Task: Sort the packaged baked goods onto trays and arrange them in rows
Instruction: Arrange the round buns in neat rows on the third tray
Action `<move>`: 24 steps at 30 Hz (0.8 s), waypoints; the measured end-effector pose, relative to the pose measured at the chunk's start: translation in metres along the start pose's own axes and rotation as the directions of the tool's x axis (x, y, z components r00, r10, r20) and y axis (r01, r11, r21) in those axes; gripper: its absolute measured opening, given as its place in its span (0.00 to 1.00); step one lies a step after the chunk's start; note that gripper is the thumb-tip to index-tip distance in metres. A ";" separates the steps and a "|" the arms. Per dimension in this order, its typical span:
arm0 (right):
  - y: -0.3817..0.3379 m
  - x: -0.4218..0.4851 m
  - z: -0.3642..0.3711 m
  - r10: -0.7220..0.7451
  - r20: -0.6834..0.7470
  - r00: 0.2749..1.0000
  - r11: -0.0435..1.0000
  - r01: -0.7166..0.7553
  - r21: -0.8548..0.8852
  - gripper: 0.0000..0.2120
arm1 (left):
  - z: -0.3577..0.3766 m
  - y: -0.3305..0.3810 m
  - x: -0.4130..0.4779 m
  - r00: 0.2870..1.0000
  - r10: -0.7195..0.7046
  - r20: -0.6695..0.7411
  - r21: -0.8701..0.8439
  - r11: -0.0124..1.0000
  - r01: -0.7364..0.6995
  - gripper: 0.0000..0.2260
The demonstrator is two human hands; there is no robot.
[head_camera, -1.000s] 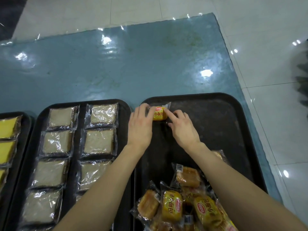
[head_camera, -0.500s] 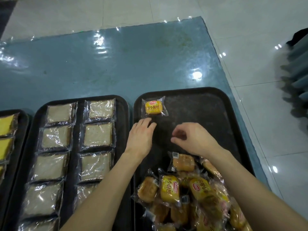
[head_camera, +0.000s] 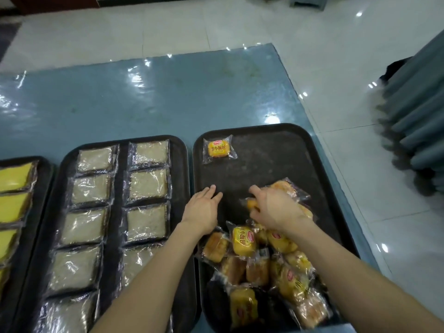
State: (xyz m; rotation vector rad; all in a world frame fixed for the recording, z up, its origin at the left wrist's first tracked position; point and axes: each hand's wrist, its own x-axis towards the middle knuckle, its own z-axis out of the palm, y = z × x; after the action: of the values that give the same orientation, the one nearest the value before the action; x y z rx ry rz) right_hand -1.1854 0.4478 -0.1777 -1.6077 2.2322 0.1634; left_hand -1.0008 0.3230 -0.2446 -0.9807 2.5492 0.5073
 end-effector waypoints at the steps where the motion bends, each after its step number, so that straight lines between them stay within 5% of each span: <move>1: 0.003 -0.002 -0.004 0.057 -0.063 0.996 0.993 -0.050 0.110 0.23 | -0.002 0.001 0.001 1.000 -0.001 0.020 0.000 1.000 0.001 0.38; 4: 0.010 -0.010 -0.012 0.299 -0.133 0.945 0.802 -0.173 0.572 0.23 | -0.007 0.003 0.005 0.999 0.019 0.045 0.018 1.000 -0.020 0.36; 8: 0.019 -0.015 -0.009 0.493 0.083 0.866 0.122 -0.163 0.979 0.25 | -0.008 -0.002 0.010 0.999 0.036 0.006 0.003 0.999 -0.036 0.26; 10: 0.020 -0.018 -0.006 0.453 0.173 0.875 -0.160 -0.111 0.981 0.23 | -0.013 -0.002 0.007 0.998 0.024 -0.057 -0.229 0.973 -0.036 0.17; 11: 0.019 -0.020 -0.006 0.417 0.188 0.889 -0.233 -0.096 0.968 0.21 | -0.019 0.002 0.003 0.996 -0.033 -0.077 -0.482 0.876 -0.008 0.17; 13: 0.019 -0.021 -0.009 0.355 0.188 0.916 -0.307 -0.076 0.949 0.19 | -0.032 0.017 -0.002 0.987 -0.159 -0.007 -0.901 0.430 0.063 0.20; 14: 0.019 -0.019 -0.008 0.331 0.184 0.925 -0.327 -0.070 0.943 0.18 | -0.041 0.026 -0.003 0.981 -0.181 0.069 -0.970 0.216 0.108 0.20; 16: 0.022 -0.013 -0.008 0.288 0.180 0.941 -0.308 -0.087 0.947 0.18 | -0.051 0.041 -0.002 0.976 -0.145 0.161 -0.987 0.001 0.163 0.19; 18: 0.025 -0.005 -0.009 0.243 0.188 0.951 -0.224 -0.134 0.965 0.18 | -0.055 0.053 0.000 0.983 -0.128 0.129 -0.992 -0.003 0.130 0.14; 24: 0.056 0.015 -0.015 0.253 0.239 0.937 -0.040 -0.237 0.971 0.16 | -0.060 0.060 0.019 0.989 -0.136 0.052 -0.978 0.193 0.078 0.07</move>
State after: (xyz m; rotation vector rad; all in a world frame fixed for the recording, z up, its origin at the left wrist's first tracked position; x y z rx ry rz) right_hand -1.2450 0.4488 -0.1765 -0.2932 1.6646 -1.1638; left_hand -1.0674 0.3271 -0.1890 -1.4949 1.8764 2.2921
